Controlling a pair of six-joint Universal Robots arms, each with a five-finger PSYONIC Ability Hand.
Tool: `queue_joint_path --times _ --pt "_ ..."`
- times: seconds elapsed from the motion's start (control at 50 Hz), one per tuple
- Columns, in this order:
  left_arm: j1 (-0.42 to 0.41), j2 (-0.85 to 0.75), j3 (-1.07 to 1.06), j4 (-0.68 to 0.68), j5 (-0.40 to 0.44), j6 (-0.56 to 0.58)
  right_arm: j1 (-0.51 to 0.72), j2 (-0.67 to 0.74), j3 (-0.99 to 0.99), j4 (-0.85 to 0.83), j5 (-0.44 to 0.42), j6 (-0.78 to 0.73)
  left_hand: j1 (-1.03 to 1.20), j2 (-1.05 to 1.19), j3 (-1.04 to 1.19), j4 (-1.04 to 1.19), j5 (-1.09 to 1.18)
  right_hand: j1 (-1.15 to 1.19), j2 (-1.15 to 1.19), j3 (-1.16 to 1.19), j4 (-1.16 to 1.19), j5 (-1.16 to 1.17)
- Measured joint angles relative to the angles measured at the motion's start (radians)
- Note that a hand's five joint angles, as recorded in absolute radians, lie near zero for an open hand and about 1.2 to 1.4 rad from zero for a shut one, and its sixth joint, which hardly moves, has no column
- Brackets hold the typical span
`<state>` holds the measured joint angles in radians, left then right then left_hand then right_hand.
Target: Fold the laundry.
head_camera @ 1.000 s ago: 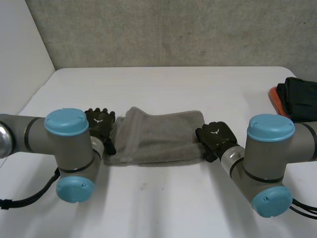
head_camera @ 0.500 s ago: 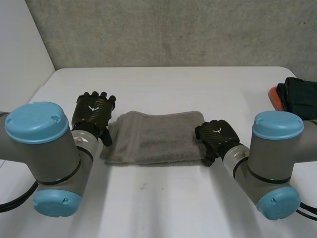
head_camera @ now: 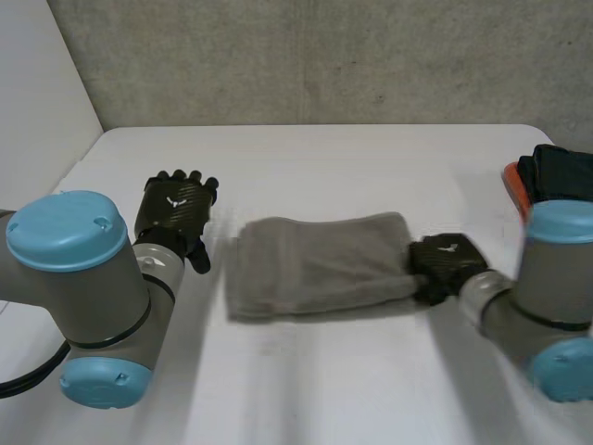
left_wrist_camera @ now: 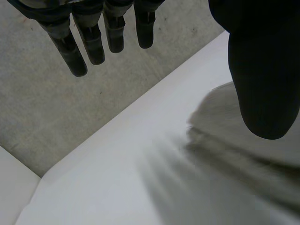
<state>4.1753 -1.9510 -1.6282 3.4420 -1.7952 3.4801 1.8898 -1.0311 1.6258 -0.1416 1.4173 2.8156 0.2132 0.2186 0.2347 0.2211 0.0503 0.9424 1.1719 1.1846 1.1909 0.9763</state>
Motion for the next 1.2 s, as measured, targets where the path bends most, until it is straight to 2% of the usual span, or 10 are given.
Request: queue_joint_path --times 0.14,0.22,0.36,0.56,0.6,0.68,0.72,0.76,1.02,1.2 --pt "-0.005 0.018 0.000 0.000 0.000 0.001 -0.163 -0.109 0.098 0.025 -0.003 -0.209 0.000 -0.001 0.000 0.000 0.000 0.001 0.000 0.000 0.000 0.000" --pt "-0.012 0.025 0.001 -0.001 0.001 0.000 -0.173 -0.137 0.095 0.023 -0.002 -0.292 0.000 -0.002 0.000 0.000 0.000 0.011 0.001 0.000 0.000 0.006" --pt "-0.025 0.034 0.003 0.000 0.000 -0.001 -0.027 -0.165 0.032 -0.001 -0.009 -0.329 0.000 -0.002 0.000 0.000 0.000 0.011 0.001 0.000 0.000 0.011" --pt "-0.044 0.041 0.016 0.001 -0.004 -0.009 0.355 -0.098 -0.001 -0.106 -0.110 -0.335 0.000 -0.002 0.000 0.000 0.000 0.011 0.008 0.000 0.001 0.011" --pt "-0.054 0.041 0.022 0.001 -0.005 -0.013 0.382 -0.081 0.005 -0.109 -0.136 -0.332 0.000 -0.002 0.000 0.000 0.000 -0.047 -0.086 -0.095 -0.082 -0.060" --pt "-0.076 0.038 0.042 0.004 -0.005 -0.028 0.401 -0.063 0.021 -0.109 -0.178 -0.310 0.000 -0.002 0.000 0.000 0.000 -0.387 -0.532 -0.538 -0.525 -0.474" --pt "-0.086 0.036 0.054 0.005 -0.006 -0.036 0.396 -0.066 0.027 -0.108 -0.186 -0.287 0.000 -0.002 0.000 0.000 0.000 -0.673 -0.869 -0.873 -0.876 -0.834" --pt "-0.101 0.032 0.074 0.006 -0.006 -0.049 0.369 -0.087 0.033 -0.105 -0.187 -0.237 0.000 -0.002 0.000 0.000 0.000 -0.727 -0.935 -0.956 -0.944 -0.908" --pt "-0.282 -0.088 0.253 -0.015 -0.004 -0.175 -0.011 -0.260 0.022 0.029 -0.163 0.333 0.000 -0.002 0.000 0.000 0.000 -0.732 -0.942 -0.967 -0.948 -0.913" --pt "-0.343 -0.232 0.359 -0.126 -0.001 -0.208 -0.039 -0.182 -0.033 0.117 -0.168 0.334 0.000 -0.002 0.000 0.000 0.000 -0.732 -0.942 -0.967 -0.948 -0.913"
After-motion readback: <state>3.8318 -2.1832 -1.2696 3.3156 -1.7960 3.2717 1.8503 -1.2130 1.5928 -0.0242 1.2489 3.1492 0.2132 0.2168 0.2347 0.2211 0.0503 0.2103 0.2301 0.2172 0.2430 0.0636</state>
